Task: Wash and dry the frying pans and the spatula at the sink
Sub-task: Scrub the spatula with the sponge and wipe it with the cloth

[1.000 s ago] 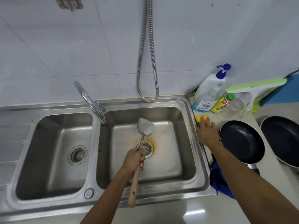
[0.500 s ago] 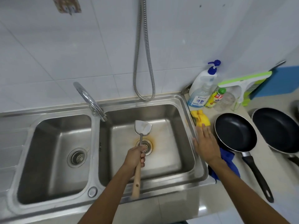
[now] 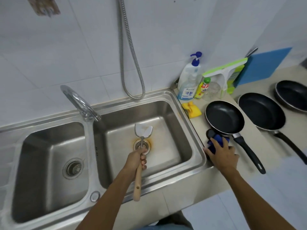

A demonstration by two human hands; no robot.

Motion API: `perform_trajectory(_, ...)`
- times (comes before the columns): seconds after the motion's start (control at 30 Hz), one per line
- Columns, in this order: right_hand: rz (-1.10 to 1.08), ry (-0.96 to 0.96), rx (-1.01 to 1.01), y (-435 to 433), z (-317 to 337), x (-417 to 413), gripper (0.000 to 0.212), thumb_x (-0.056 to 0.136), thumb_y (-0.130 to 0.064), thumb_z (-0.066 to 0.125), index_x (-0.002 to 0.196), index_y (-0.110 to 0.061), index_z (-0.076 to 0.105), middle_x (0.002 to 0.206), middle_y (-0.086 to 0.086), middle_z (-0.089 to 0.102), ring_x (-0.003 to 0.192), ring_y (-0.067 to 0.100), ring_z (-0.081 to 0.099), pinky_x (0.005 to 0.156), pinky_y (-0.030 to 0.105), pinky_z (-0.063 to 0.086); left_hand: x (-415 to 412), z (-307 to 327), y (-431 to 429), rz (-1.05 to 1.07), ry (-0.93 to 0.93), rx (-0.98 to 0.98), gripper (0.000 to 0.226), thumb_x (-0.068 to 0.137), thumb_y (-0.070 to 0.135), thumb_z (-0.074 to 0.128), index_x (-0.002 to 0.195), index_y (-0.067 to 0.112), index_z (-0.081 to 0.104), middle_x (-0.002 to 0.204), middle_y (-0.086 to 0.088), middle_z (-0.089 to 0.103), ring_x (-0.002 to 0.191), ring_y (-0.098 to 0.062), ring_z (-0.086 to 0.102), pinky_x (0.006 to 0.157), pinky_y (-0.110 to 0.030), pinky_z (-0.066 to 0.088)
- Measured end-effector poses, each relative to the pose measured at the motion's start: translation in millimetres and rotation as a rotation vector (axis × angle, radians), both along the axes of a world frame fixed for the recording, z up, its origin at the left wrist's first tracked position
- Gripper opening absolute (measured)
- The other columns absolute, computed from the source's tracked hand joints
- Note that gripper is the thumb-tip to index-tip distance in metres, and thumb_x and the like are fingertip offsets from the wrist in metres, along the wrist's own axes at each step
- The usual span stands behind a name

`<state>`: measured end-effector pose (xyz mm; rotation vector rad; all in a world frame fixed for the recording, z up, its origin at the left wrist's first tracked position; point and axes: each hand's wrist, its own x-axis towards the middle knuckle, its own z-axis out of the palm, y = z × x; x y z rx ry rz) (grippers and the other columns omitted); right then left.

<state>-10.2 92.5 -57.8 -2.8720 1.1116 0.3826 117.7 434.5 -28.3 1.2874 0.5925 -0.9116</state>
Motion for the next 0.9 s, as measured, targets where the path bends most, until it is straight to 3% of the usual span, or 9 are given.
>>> perform_trajectory(0.27,-0.007,-0.111,0.020,16,-9,-15,0.033,0.099,-0.040,0.052,0.128,-0.028,0.062,0.130,0.009,0.053,0.094,0.038,0.055,0.075,0.041,0.051,2,5,2,0.020,0.025,0.034,0.010,0.097,0.013,0.053,0.105,0.012,0.058,0.054,0.003,0.045,0.041,-0.009,0.038,0.036,-0.020,0.032)
perform_trajectory(0.47,0.053,-0.326,0.273,50,23,43,0.024,0.097,-0.033,0.058,0.116,-0.023,0.070,0.101,0.012,0.065,0.090,0.035,0.063,0.077,0.039,0.050,3,9,-2,-0.020,-0.012,0.062,0.007,0.098,0.012,0.053,0.104,0.012,0.054,0.053,0.002,0.038,0.036,-0.010,0.032,0.036,-0.016,0.026)
perform_trajectory(0.67,0.411,-0.570,0.376,163,49,135,0.026,0.097,-0.039,0.058,0.119,-0.030,0.068,0.113,0.000,0.065,0.095,0.021,0.063,0.080,0.034,0.053,-4,20,2,-0.060,-0.061,0.029,0.005,0.101,0.019,0.051,0.099,0.015,0.053,0.050,0.004,0.037,0.038,-0.010,0.031,0.037,-0.018,0.026)
perform_trajectory(0.8,0.597,-0.431,0.286,220,34,166,0.025,0.098,-0.045,0.052,0.117,-0.039,0.067,0.121,-0.004,0.060,0.096,0.024,0.059,0.071,0.035,0.054,-8,30,12,-0.072,-0.160,0.048,0.016,0.104,0.023,0.050,0.091,0.015,0.053,0.049,0.003,0.037,0.038,-0.011,0.032,0.038,-0.019,0.027)
perform_trajectory(0.9,0.600,-0.355,0.230,225,21,179,0.024,0.100,-0.044,0.048,0.116,-0.037,0.065,0.122,-0.003,0.057,0.095,0.025,0.057,0.067,0.033,0.047,-11,33,20,-0.101,-0.234,0.125,0.020,0.105,0.023,0.047,0.090,0.013,0.055,0.048,0.003,0.040,0.039,-0.011,0.034,0.038,-0.020,0.029)
